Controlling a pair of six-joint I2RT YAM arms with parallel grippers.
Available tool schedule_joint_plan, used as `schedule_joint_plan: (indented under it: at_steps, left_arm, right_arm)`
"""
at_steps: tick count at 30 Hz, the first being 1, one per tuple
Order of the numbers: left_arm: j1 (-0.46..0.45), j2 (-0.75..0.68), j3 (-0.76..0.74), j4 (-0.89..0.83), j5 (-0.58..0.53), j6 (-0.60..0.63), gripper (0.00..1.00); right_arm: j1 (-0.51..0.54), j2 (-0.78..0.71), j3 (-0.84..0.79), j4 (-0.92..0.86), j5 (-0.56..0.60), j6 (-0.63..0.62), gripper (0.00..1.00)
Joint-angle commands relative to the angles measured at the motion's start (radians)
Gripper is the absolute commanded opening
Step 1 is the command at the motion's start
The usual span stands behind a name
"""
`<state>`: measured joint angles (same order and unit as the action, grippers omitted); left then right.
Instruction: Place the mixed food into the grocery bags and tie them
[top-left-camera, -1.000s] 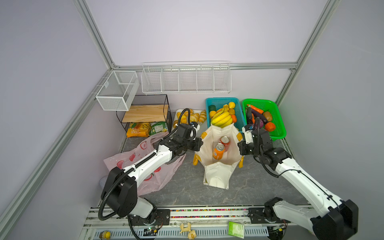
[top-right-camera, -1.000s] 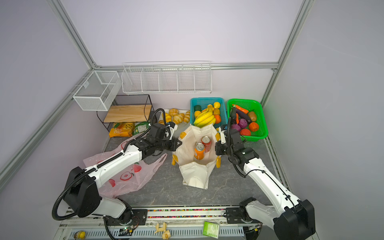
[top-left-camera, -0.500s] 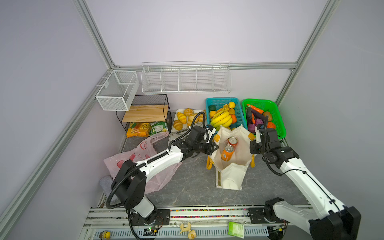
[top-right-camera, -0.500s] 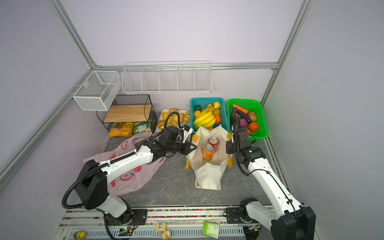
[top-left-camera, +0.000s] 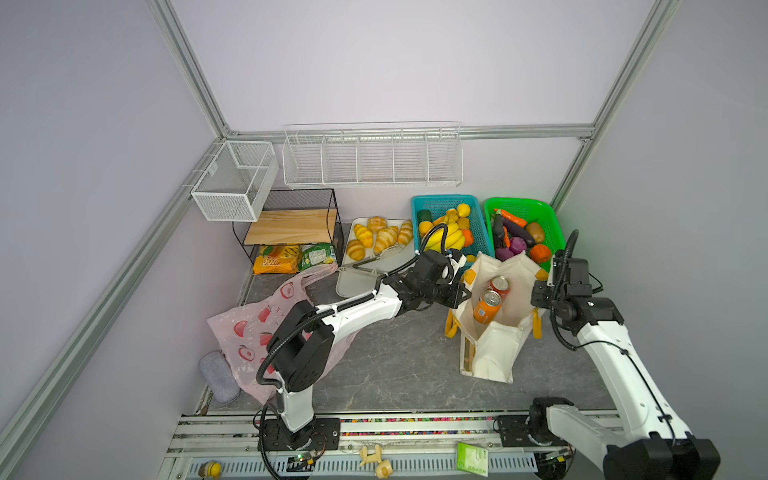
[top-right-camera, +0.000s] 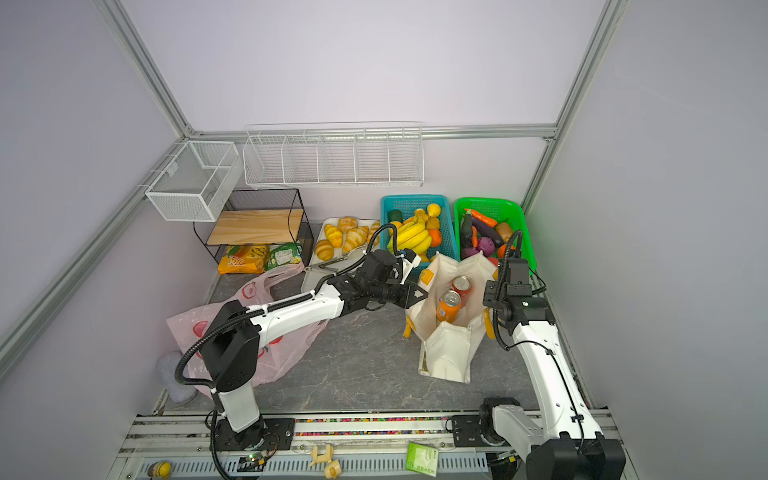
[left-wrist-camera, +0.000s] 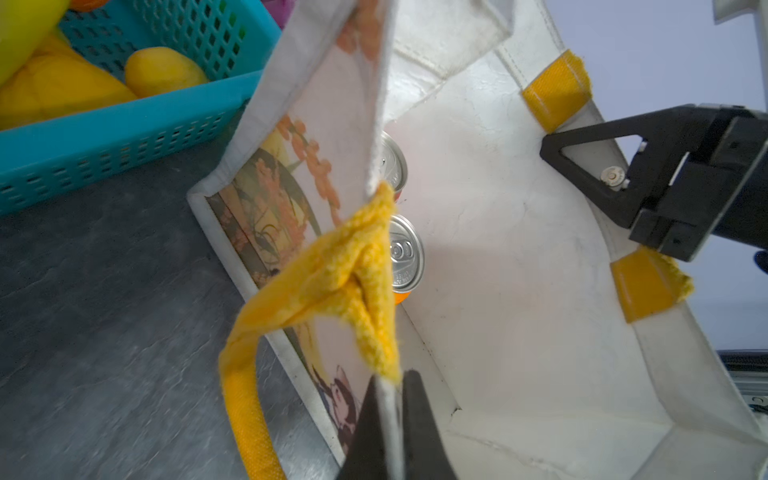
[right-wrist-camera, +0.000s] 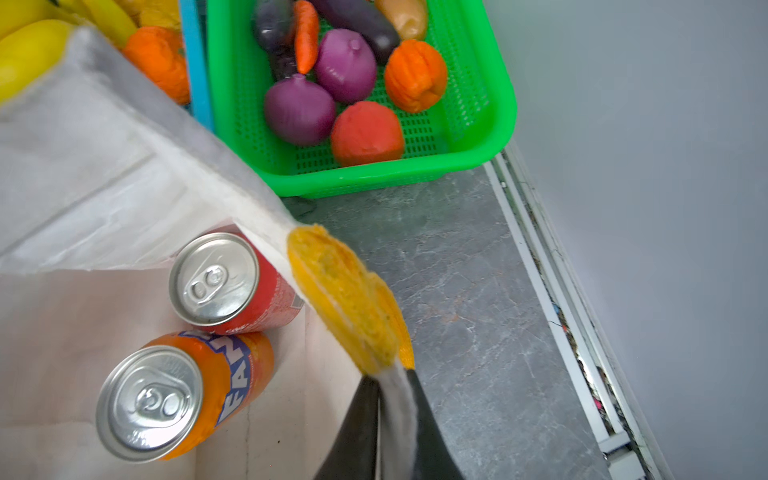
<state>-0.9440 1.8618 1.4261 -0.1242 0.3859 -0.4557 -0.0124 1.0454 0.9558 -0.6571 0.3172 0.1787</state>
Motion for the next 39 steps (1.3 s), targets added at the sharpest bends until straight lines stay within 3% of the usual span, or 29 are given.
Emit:
schedule_joint_plan:
  at_steps: [1,7,13,17,19,23,31,36,39]
  left_arm:
    - [-0.034,0.060,0.085,0.024,0.016,-0.035,0.06]
    - [-0.087,0.175,0.223,-0.003,0.034,-0.054,0.06]
    - [-0.129,0.272,0.359,-0.047,0.063,-0.059,0.09]
    - [-0.133,0.286,0.373,-0.054,0.045,-0.037,0.18]
    - [-0.131,0.284,0.387,-0.083,0.024,-0.011,0.29]
    - [-0.127,0.251,0.384,-0.106,0.001,0.023,0.45]
    - [-0.092,0.093,0.277,-0.077,-0.020,0.070,0.69]
    - [-0.044,-0.074,0.128,-0.030,-0.050,0.083,0.75]
    - [0.007,-0.229,-0.020,-0.037,-0.140,0.096,0.75]
  right_arm:
    - [-0.079,0.009,0.027,0.019,-0.016,-0.011,0.15]
    - [-0.213,0.038,0.038,0.031,-0.087,0.001,0.15]
    - [-0.279,0.037,0.042,0.055,-0.090,0.007,0.15]
    - [-0.283,0.059,0.024,0.076,-0.103,0.014,0.16]
    - [-0.282,0.070,0.014,0.087,-0.109,0.017,0.18]
    - [-0.282,0.060,0.005,0.095,-0.117,0.019,0.30]
    - [-0.279,-0.059,0.013,0.088,-0.136,0.032,0.68]
    - [-0.233,-0.139,0.052,0.083,-0.148,0.011,0.82]
    - [-0.157,-0.170,0.096,0.078,-0.137,-0.026,0.90]
